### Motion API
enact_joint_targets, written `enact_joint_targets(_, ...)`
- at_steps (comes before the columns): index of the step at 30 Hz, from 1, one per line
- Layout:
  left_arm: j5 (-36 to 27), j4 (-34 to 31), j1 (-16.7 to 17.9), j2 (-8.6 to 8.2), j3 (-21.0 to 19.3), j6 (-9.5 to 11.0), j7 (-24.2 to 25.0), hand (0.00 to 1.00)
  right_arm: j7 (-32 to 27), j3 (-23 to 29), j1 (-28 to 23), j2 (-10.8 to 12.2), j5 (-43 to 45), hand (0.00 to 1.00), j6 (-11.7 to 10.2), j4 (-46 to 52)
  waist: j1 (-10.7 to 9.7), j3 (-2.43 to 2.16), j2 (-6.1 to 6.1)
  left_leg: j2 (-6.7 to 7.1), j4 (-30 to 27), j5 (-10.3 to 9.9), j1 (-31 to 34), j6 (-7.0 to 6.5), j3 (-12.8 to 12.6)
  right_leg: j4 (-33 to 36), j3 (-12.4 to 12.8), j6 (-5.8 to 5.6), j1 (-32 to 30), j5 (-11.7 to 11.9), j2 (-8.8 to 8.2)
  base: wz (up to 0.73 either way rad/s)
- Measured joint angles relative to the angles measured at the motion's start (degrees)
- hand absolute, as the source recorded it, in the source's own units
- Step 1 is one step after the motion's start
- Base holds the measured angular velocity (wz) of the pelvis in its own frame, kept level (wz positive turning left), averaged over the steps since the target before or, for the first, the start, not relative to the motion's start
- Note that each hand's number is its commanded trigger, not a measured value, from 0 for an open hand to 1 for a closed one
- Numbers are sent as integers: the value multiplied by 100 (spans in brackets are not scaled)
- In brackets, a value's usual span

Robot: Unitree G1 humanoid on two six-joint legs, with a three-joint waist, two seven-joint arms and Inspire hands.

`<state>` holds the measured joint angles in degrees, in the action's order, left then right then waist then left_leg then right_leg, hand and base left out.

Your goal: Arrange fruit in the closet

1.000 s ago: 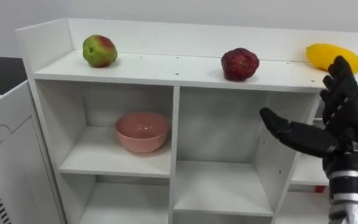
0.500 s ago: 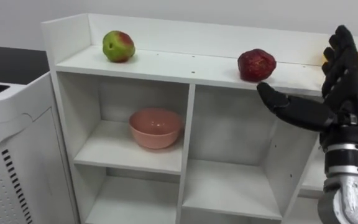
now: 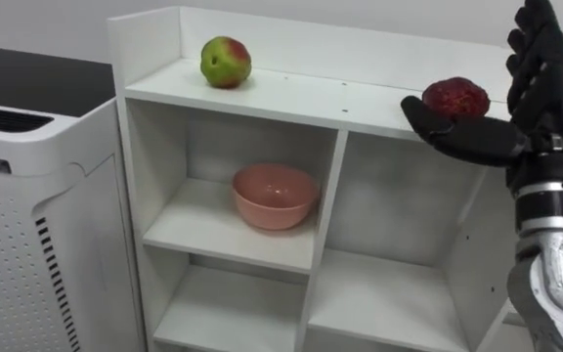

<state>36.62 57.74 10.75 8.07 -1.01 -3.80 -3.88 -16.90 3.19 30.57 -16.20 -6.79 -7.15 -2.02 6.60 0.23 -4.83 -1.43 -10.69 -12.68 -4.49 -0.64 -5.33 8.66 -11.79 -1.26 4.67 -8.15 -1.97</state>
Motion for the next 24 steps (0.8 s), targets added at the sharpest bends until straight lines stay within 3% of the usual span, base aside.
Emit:
enact_joint_targets(7,0,-28,-1,11,11,-103,71,0,152,-140,3,-219,-169,0,143,-254,3,7,-28,-2,-58,7,43,-5,-4,4,32,0,9,0,-1,0)
enact_joint_targets(19,-107,-40,-7,39,29,-117,97,0,294,-206,16,-240,-254,0,284,-637,-22,6,-48,8,-65,8,29,-5,67,1,-35,0,31,0,-7,2)
enact_joint_targets(20,-109,-35,-2,38,30,-117,79,0,296,-201,29,-243,-302,28,279,-665,-17,7,-50,8,-64,8,20,-6,70,1,-56,0,40,0,-9,6)
enact_joint_targets(21,-110,-31,-2,38,30,-119,75,0,312,-201,33,-245,-341,84,282,-670,-17,7,-50,7,-64,8,18,-6,71,1,-64,0,42,0,-9,0)
enact_joint_targets(22,-111,-31,-1,38,30,-119,68,0,332,-203,32,-244,-409,100,282,-676,-16,9,-52,6,-64,9,15,-6,71,1,-79,0,47,0,-10,0)
enact_joint_targets(24,-111,-31,0,37,31,-120,67,0,334,-203,32,-245,-427,100,282,-690,-15,12,-51,6,-67,10,8,-6,71,1,-81,0,56,0,-10,0)
